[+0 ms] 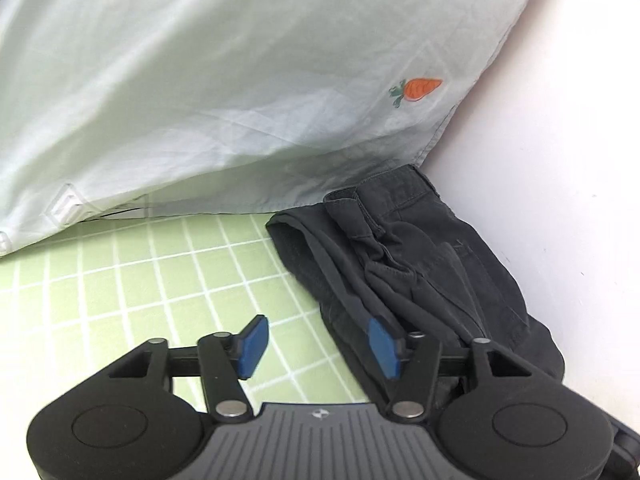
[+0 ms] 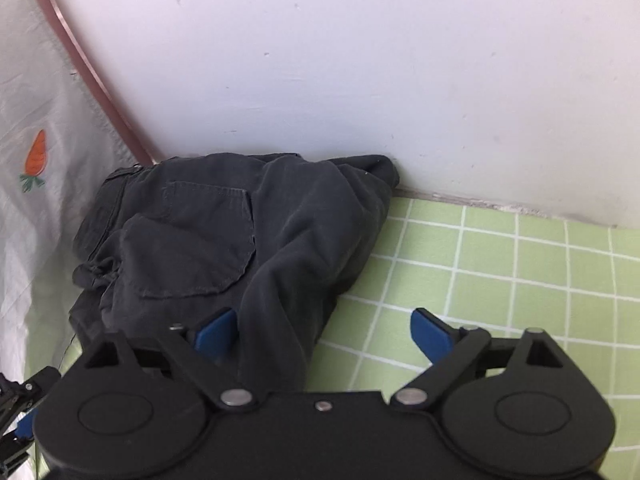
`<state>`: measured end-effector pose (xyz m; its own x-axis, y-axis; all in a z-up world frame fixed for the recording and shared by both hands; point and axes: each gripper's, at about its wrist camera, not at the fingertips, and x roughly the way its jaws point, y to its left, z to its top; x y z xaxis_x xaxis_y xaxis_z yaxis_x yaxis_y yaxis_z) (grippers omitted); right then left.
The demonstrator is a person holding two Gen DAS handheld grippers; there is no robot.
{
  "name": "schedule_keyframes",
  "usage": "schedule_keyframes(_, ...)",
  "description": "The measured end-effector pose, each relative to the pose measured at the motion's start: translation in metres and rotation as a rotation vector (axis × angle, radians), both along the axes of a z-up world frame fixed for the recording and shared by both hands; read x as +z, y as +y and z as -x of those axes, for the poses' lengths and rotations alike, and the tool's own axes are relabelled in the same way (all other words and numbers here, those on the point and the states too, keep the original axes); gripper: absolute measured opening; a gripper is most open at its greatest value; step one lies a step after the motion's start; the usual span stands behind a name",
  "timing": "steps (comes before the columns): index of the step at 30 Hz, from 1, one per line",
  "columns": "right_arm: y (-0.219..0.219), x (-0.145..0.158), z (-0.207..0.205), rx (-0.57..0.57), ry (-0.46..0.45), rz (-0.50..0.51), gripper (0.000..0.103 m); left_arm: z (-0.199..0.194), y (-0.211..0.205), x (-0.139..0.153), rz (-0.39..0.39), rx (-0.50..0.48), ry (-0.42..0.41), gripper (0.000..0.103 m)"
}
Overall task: Fold clothes
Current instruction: 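Set the folded trousers down in the corner and open both tools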
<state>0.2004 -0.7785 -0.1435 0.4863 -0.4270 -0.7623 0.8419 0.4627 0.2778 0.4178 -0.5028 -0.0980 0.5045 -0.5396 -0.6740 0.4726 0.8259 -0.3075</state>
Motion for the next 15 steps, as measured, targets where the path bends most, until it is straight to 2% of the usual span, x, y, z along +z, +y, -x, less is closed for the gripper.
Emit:
schedule_keyframes(2,0.026,0.021,0.011,0.103,0.001,0.089,0.103,0.04,0.027,0.024,0.007,0.025,-0.069,0.092)
schedule_keyframes(5,0.081,0.056,0.028,0.231,0.001,0.287,0.103,0.099,0.059,0.057,0.03,0.022,-0.199,0.103)
schedule_keyframes(8,0.139,0.086,0.055,0.336,-0.015,0.467,0.103,0.157,0.085,0.088,0.04,0.013,-0.319,0.103)
schedule_keyframes(10,0.172,0.097,0.073,0.388,-0.065,0.482,0.103,0.192,0.1,0.103,0.02,0.032,-0.368,0.103)
schedule_keyframes(12,0.199,0.105,0.093,0.422,-0.142,0.426,0.103,0.223,0.111,0.107,-0.037,0.06,-0.391,0.103)
schedule_keyframes(15,0.234,0.112,0.118,0.431,-0.163,0.389,0.103,0.269,0.126,0.113,-0.128,0.103,-0.421,0.103)
